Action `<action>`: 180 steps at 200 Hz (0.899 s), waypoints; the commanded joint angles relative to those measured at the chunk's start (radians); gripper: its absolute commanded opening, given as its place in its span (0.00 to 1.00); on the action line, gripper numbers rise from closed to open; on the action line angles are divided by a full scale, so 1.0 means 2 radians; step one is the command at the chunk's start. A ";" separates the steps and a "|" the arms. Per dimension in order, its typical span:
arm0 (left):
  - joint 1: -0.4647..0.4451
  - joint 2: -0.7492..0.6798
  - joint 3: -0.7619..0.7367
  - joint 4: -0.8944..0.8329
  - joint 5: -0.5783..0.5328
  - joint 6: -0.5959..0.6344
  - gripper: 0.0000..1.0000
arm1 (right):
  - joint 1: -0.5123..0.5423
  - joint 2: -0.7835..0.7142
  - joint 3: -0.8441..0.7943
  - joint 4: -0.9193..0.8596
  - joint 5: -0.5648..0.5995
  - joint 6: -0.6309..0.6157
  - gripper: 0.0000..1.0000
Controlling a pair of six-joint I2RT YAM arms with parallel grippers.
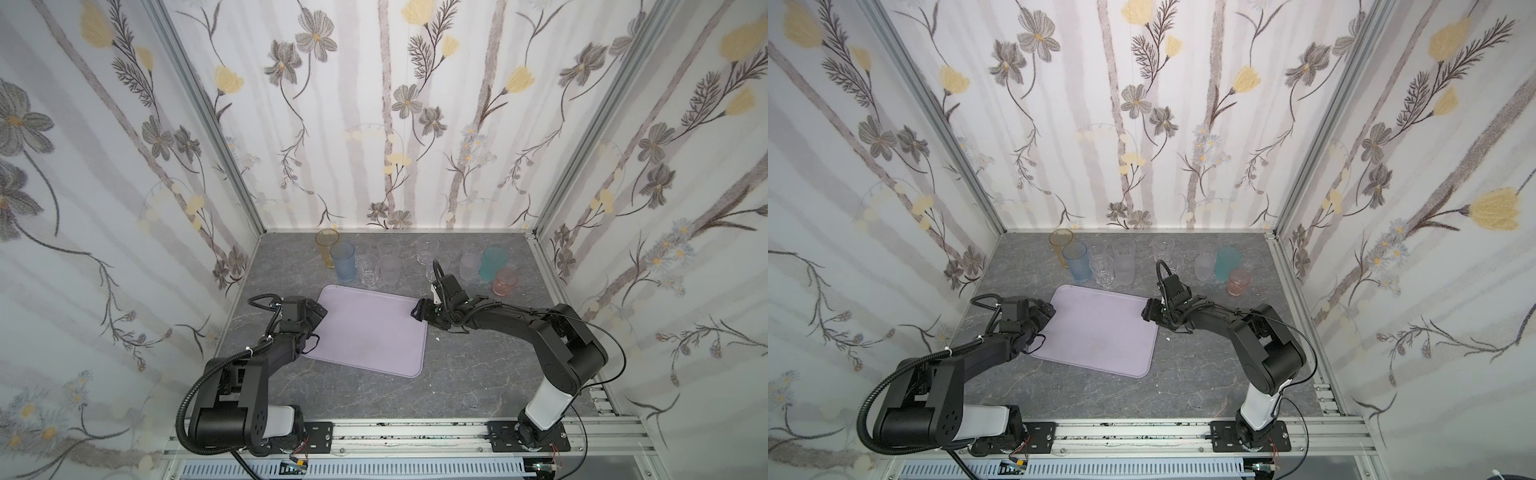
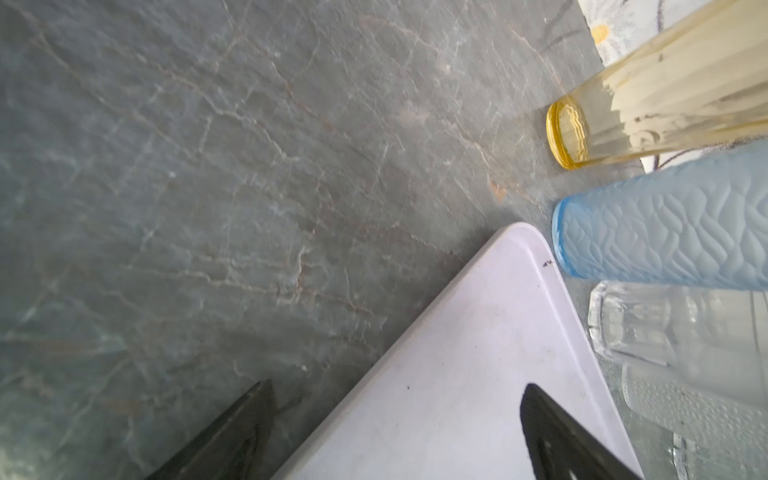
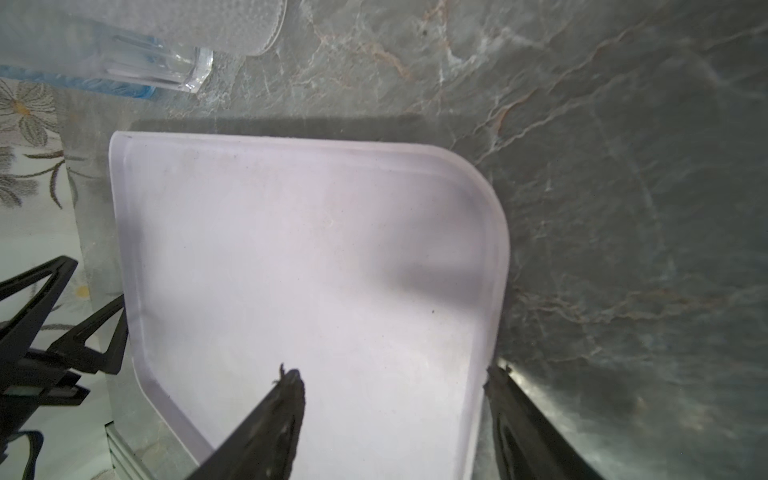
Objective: Place the glasses into the tray
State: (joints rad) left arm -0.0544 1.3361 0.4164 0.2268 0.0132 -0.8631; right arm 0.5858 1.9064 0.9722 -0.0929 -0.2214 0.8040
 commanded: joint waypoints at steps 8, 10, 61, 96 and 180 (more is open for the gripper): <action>-0.054 -0.033 -0.032 -0.054 0.009 -0.076 0.95 | -0.019 0.018 0.033 -0.015 0.015 -0.042 0.70; -0.059 -0.035 -0.034 -0.054 0.006 -0.080 0.95 | -0.021 0.019 0.036 -0.019 0.018 -0.045 0.70; -0.165 -0.082 -0.053 -0.066 -0.022 -0.149 0.93 | -0.042 0.028 0.080 -0.085 0.112 -0.115 0.70; -0.188 -0.100 -0.029 -0.108 -0.056 -0.133 0.93 | -0.043 0.010 0.091 -0.125 0.183 -0.142 0.69; -0.107 -0.059 0.220 -0.195 -0.076 0.156 0.90 | 0.081 -0.038 0.113 -0.114 0.211 -0.086 0.68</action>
State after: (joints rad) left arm -0.3481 1.1629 0.7307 -0.1383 -0.1352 -0.7536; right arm 0.6743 1.7954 1.1595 -0.3637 0.1967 0.5613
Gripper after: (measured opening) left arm 0.930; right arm 0.687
